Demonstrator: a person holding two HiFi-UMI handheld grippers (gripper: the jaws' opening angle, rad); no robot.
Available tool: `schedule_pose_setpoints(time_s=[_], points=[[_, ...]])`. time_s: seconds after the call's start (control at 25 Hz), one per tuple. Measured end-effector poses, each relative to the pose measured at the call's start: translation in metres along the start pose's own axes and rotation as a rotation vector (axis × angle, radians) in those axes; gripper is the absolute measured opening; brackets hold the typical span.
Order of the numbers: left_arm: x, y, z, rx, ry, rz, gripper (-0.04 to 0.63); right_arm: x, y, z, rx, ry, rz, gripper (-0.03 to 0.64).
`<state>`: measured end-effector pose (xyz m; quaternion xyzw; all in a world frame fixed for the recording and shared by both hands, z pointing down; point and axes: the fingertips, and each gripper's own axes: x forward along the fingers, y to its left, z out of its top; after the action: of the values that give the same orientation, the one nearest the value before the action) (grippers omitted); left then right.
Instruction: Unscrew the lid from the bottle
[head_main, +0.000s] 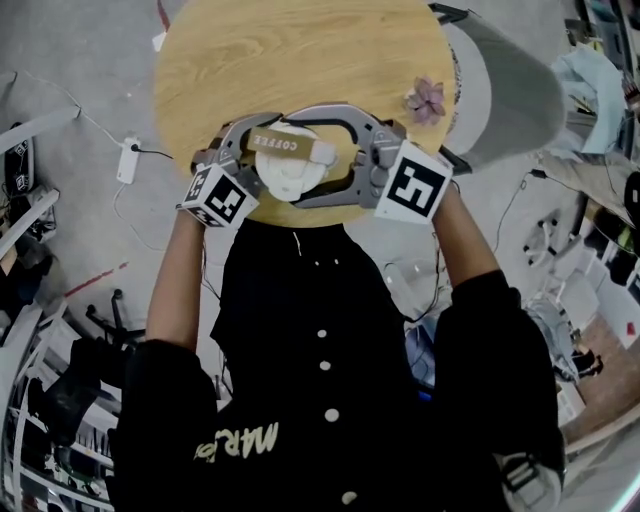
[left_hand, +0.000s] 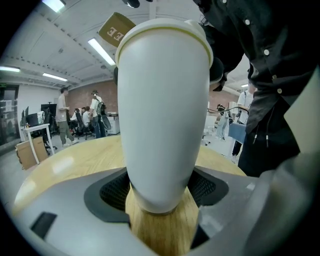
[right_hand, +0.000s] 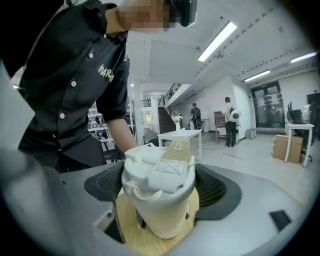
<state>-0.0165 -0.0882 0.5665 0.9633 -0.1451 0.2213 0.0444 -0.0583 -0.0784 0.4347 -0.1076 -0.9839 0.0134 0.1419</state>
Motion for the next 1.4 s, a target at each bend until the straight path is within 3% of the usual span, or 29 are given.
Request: schedule_pose_setpoints(time_s=[0.16,0.24,0.36,0.52,0.6,0.64,0.8,0.96,1.08,1.24,1.32,1.4], points=[[0.000,-0.002,-0.001,0.002,-0.001,0.003,0.354,0.000,0.001,-0.003,0.022,0.003,-0.055,0.449],[0.000,-0.003,-0.001,0.002,-0.001,0.006,0.354,-0.005,-0.001,-0.007,0.068,0.012,-0.121,0.512],[0.000,-0.004,0.000,-0.002,-0.002,0.011,0.354,-0.011,0.005,-0.008,0.132,0.009,-0.261,0.514],[0.002,-0.002,0.001,-0.007,-0.004,0.017,0.354,-0.008,-0.005,0.001,0.151,-0.051,-0.524,0.514],[0.003,-0.002,0.001,-0.006,-0.003,0.018,0.354,-0.006,-0.009,0.003,0.143,-0.072,-0.583,0.505],[0.003,-0.002,0.001,-0.007,-0.003,0.019,0.354,-0.006,-0.011,0.003,0.133,-0.075,-0.592,0.455],[0.003,-0.003,0.000,-0.007,-0.005,0.017,0.354,-0.003,-0.008,0.001,0.073,-0.045,-0.501,0.449],[0.001,-0.003,0.000,-0.002,-0.010,0.009,0.354,0.003,-0.001,0.003,-0.030,-0.008,-0.183,0.449],[0.001,-0.002,0.000,-0.005,-0.009,0.010,0.354,0.002,0.002,0.002,-0.014,0.008,-0.002,0.449],[0.003,-0.003,0.000,0.003,-0.005,0.002,0.354,0.004,0.004,-0.003,0.017,0.031,-0.028,0.458],[0.003,-0.004,0.001,0.003,-0.006,0.000,0.354,-0.001,0.007,-0.007,0.059,0.034,-0.085,0.513],[0.004,-0.004,0.002,0.004,-0.009,-0.002,0.354,-0.005,0.005,-0.010,0.115,0.027,-0.185,0.520]])
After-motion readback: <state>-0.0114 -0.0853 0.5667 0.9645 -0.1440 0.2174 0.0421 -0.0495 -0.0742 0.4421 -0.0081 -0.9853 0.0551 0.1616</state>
